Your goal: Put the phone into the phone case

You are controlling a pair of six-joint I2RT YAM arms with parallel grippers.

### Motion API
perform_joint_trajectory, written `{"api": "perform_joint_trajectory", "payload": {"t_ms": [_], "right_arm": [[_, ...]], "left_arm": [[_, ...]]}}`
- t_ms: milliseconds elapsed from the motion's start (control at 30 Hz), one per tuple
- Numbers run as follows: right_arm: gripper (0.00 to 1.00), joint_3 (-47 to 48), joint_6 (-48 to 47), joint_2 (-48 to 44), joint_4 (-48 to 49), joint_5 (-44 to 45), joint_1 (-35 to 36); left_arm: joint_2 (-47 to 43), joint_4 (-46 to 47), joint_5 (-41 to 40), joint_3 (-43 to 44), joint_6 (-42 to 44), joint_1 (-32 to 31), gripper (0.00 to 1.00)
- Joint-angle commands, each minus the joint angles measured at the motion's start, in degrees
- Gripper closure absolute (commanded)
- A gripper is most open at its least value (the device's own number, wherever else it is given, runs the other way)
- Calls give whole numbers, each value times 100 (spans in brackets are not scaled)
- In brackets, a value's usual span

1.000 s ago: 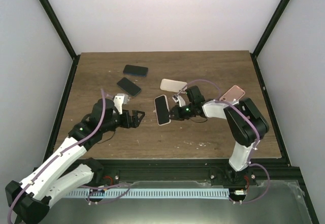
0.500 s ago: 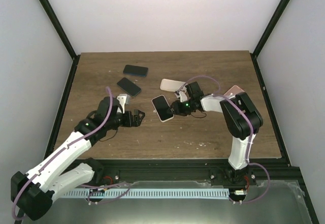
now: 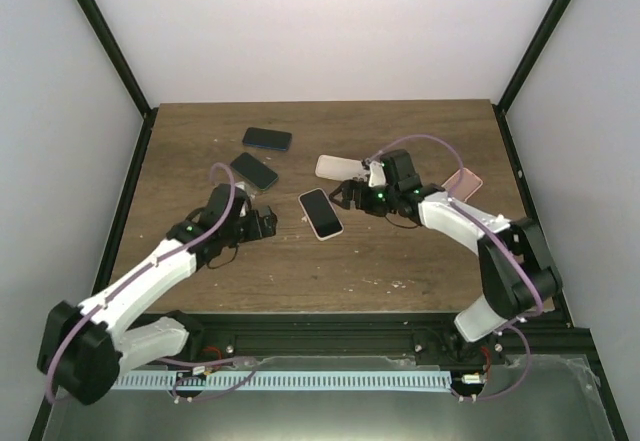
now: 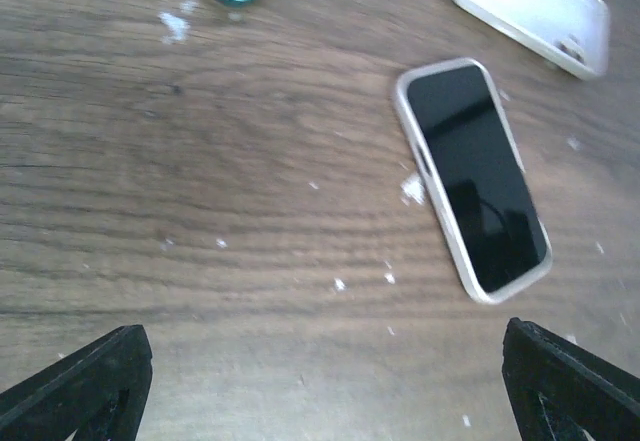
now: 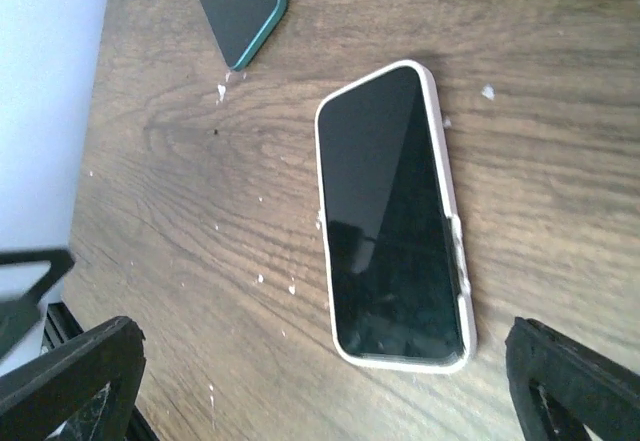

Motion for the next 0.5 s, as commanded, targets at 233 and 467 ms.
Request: {"api": "perform_joint_trajectory", "payload": {"t_ms": [233,467], "right_arm": [[0,-633,123,-1539,-557,436,-29],[0,-738,-185,-1820,-822,812,-32]], "left_arm": [[2148,333,-606,1183,-1847,941,6],[3838,-228,-1285,2695,-1937,1115,10]]}}
